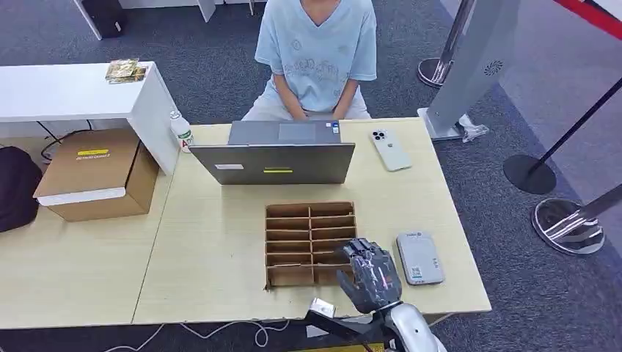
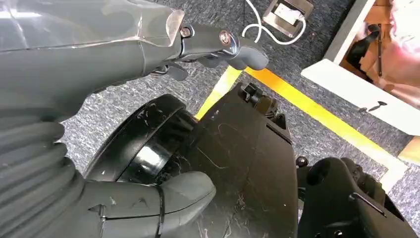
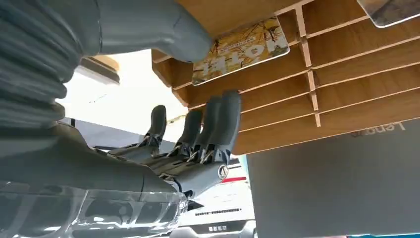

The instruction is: Pass the card to the sensor for recognition and then transmit it.

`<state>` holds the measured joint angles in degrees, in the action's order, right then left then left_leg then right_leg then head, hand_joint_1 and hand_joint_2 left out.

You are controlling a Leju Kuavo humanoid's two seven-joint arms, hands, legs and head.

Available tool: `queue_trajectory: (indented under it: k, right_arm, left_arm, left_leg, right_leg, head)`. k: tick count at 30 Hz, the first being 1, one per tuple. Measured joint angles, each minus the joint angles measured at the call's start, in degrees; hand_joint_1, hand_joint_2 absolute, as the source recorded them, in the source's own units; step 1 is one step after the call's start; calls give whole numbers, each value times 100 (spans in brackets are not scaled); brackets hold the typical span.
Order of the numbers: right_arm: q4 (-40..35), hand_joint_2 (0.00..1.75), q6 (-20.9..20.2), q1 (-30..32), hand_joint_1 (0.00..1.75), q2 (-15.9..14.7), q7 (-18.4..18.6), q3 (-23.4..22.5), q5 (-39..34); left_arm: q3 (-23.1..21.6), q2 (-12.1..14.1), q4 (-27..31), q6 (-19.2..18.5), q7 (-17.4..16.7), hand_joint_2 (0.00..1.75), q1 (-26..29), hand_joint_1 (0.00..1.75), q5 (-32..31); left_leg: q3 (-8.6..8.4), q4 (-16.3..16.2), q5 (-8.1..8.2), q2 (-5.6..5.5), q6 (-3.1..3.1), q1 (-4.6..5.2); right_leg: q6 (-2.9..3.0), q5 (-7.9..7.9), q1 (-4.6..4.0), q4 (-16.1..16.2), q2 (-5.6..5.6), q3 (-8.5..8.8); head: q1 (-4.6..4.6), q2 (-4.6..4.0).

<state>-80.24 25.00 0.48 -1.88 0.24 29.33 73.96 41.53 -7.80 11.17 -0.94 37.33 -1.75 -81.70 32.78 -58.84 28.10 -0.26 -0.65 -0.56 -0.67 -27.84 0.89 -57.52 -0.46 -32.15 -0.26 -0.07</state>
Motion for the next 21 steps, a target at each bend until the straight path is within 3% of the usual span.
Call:
queue_trajectory:
  k: [6,12,13,15,17,18,19,21]
  right_arm:
    - [0,175,0,4,80,0,0,0,7]
    - [-2,175,0,16,84,0,0,0,7]
    - [-2,175,0,20,96,0,0,0,7]
    - [-2,175,0,26,98,0,0,0,7]
    - [-2,175,0,27,113,0,0,0,9]
    - [-2,175,0,28,113,0,0,0,9]
    - [-2,175,0,28,127,0,0,0,11]
    - [-4,175,0,32,131,0,0,0,11]
  left_arm:
    - [0,0,0,7,2,175,1,0,-7]
    - [0,0,0,7,4,175,0,0,-15]
    - [0,-2,0,7,4,175,0,0,-15]
    - [0,-2,0,7,9,175,0,0,-17]
    - [-2,-2,0,7,22,175,1,0,-20]
    - [-2,-2,0,7,24,175,2,0,-20]
    - [-2,-2,0,7,26,175,2,0,-20]
    - [-2,-2,0,7,37,175,5,0,-20]
  left_leg:
    - [0,0,0,0,0,0]
    - [0,0,0,0,0,0]
    - [0,0,0,0,0,0]
    - [0,0,0,0,0,0]
    - [0,0,0,0,0,0]
    - [0,0,0,0,0,0]
    - [0,0,0,0,0,0]
    - [0,0,0,0,0,0]
  right_leg:
    - [0,0,0,0,0,0]
    - [0,0,0,0,0,0]
    - [0,0,0,0,0,0]
    - [0,0,0,0,0,0]
    - [0,0,0,0,0,0]
    - [0,0,0,0,0,0]
    - [0,0,0,0,0,0]
    - [0,0,0,0,0,0]
  head:
    - [2,0]
    - [2,0]
    - [0,0]
    - [0,0]
    - [2,0]
    - [2,0]
    - [2,0]
    - [0,0]
